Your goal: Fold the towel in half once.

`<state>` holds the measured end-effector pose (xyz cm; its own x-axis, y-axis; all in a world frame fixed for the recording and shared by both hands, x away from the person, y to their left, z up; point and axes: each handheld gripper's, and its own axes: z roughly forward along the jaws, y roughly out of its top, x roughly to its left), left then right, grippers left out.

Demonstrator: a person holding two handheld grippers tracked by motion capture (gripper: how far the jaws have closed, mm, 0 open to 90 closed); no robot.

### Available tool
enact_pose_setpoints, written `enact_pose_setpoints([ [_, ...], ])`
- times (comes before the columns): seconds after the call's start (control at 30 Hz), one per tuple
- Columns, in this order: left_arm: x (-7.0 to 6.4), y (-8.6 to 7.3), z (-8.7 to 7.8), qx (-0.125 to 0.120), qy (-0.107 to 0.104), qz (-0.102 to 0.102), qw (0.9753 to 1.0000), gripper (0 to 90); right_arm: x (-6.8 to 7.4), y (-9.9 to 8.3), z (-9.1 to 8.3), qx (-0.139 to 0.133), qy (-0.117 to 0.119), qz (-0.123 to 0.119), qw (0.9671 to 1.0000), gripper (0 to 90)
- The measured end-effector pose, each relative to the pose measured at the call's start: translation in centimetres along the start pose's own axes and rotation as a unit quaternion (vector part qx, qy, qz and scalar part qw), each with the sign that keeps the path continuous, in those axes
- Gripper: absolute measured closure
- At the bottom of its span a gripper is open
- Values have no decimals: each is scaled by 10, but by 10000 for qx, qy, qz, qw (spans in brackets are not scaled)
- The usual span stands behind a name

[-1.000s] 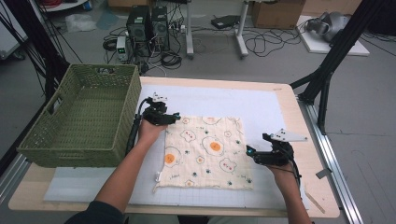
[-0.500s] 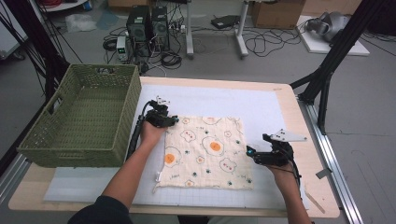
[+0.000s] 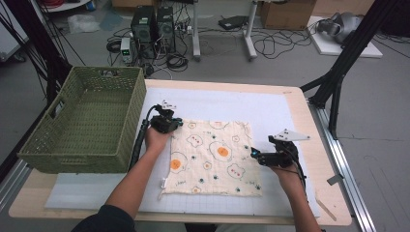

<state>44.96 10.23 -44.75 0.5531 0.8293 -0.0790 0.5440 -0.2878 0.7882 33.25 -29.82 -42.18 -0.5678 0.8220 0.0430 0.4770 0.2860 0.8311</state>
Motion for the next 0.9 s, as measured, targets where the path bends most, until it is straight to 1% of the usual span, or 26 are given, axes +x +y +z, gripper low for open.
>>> enact_pose_setpoints([
  [0.07,0,0,-1,-71,-39,-55,10000,852,-4,5,9,120,-16,38,9999,114],
  [0.13,1,1,-2,-88,-61,-74,9999,852,-9,10,18,184,-60,116,9997,114],
  [0.2,3,0,-2,-111,-85,-135,9998,850,-13,16,28,275,-68,140,9995,114],
  [0.3,4,0,-3,-99,-103,-166,9998,850,-21,26,42,400,-72,184,9990,114],
  [0.4,4,0,-3,-161,-132,-231,9995,849,-27,33,54,470,-99,246,9985,115],
  [0.53,5,0,-3,-145,-153,-284,9994,849,-32,37,67,516,-166,298,9981,128],
  [0.6,5,0,-3,-135,-166,-278,9994,849,-35,36,73,543,-148,414,9976,143],
  [0.7,5,0,-4,-154,-168,-309,9993,849,-37,34,83,609,-250,502,9966,194],
  [0.8,7,0,-4,-178,-183,-334,9991,848,-38,34,87,558,-411,495,9964,309],
  [0.83,7,0,-4,-186,-192,-350,9990,847,-38,34,89,583,-427,532,9960,342],
  [0.9,7,0,-4,-160,-206,-348,9991,846,-38,36,93,672,-456,494,9955,393],
])
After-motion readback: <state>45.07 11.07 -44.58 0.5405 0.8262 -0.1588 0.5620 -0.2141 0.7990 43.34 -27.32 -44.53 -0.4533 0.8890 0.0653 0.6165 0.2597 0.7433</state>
